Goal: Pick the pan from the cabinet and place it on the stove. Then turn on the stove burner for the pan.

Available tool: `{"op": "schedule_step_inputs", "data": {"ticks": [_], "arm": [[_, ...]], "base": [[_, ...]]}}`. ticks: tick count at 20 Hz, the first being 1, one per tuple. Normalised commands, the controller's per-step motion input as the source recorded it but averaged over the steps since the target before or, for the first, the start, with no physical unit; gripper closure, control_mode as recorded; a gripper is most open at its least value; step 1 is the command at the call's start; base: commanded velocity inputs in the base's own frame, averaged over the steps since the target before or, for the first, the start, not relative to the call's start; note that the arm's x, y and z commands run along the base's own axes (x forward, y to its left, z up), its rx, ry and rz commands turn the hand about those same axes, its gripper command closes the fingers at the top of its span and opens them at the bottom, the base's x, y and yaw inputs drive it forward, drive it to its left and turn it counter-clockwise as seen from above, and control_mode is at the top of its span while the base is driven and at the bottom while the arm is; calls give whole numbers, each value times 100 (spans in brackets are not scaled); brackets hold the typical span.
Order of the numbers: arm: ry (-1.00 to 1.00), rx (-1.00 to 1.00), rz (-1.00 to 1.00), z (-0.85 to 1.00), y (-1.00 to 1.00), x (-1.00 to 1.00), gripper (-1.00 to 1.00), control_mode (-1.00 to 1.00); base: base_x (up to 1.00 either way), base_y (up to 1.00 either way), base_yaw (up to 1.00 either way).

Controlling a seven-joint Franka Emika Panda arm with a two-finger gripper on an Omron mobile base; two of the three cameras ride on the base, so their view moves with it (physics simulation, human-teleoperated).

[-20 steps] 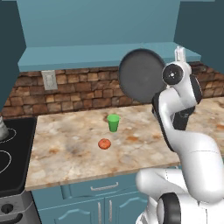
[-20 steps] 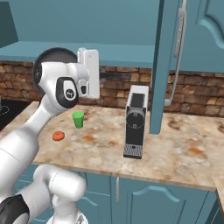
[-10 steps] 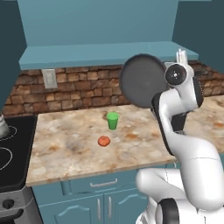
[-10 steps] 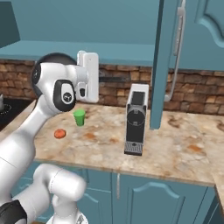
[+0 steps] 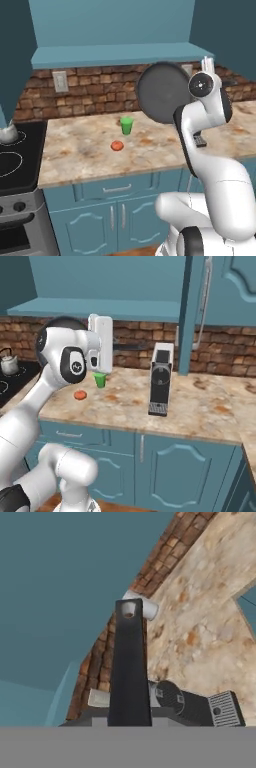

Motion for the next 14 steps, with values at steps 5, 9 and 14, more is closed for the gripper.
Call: {"op": "schedule_step_inputs", "data": {"ticks": [5,9,14], "arm": [[0,0,0,0,0,0,100,100],[0,0,0,0,0,0,100,100],[0,0,0,0,0,0,100,100]], "base": [[-64,44,0],[-64,46,0],[-63,44,0]]}}
